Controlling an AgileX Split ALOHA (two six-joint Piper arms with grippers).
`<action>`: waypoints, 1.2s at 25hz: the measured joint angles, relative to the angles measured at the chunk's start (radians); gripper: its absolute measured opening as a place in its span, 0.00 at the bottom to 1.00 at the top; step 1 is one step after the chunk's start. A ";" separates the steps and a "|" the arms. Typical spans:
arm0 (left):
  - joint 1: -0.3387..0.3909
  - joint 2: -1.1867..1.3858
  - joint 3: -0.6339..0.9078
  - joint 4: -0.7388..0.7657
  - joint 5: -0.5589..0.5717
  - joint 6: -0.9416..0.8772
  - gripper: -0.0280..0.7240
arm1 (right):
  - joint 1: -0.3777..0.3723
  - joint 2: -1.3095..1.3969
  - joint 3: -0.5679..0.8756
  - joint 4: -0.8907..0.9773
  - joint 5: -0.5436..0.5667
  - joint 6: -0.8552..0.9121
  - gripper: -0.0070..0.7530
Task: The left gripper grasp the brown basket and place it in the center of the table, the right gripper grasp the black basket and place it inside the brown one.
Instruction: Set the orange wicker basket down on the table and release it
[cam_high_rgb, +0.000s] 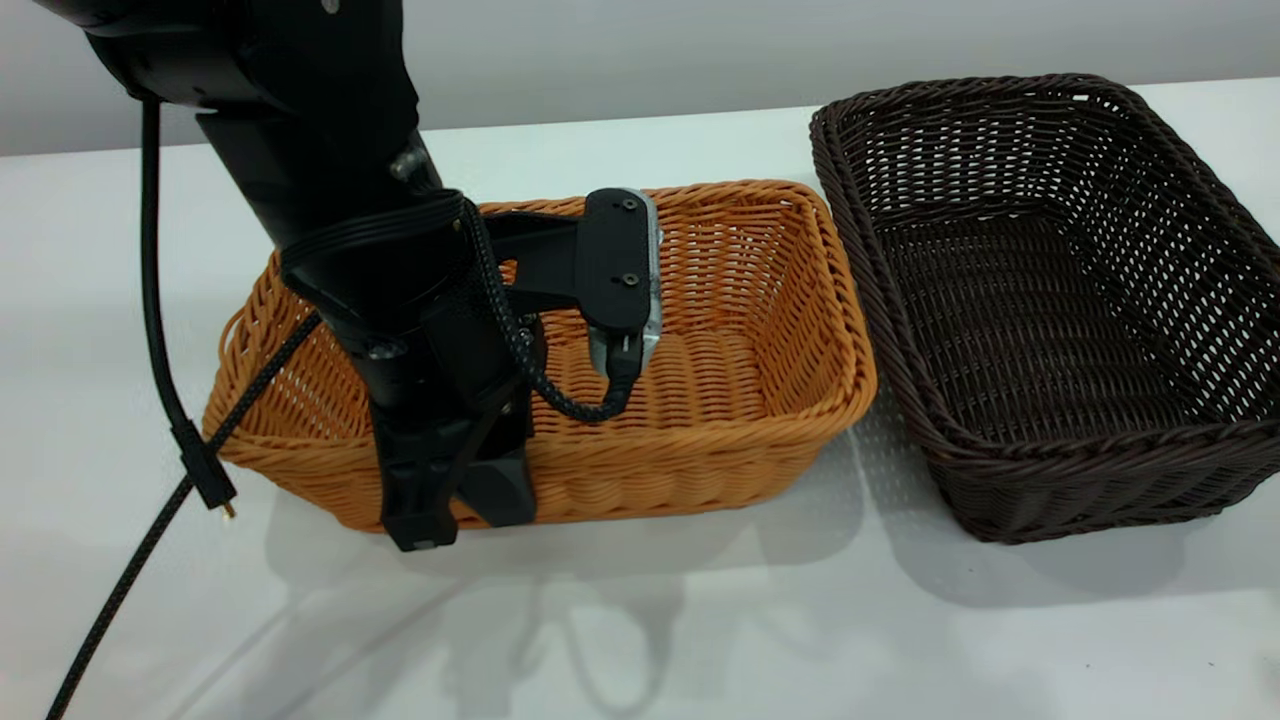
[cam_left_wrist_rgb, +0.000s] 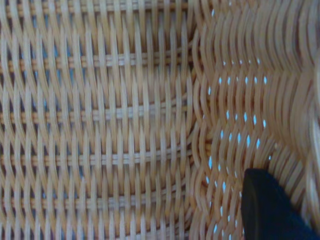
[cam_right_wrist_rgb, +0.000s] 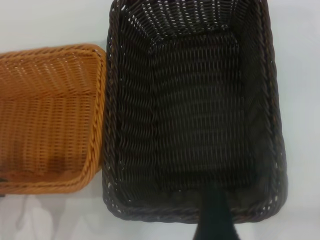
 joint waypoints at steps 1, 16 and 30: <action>0.000 -0.001 0.001 0.016 0.005 -0.019 0.17 | 0.000 0.000 0.000 0.000 0.000 0.000 0.59; 0.001 -0.003 0.002 0.076 -0.044 -0.148 0.58 | 0.000 0.000 0.000 0.000 0.004 0.000 0.59; 0.000 -0.183 -0.009 0.077 0.153 -0.193 0.60 | 0.000 0.000 0.000 0.000 0.008 0.000 0.59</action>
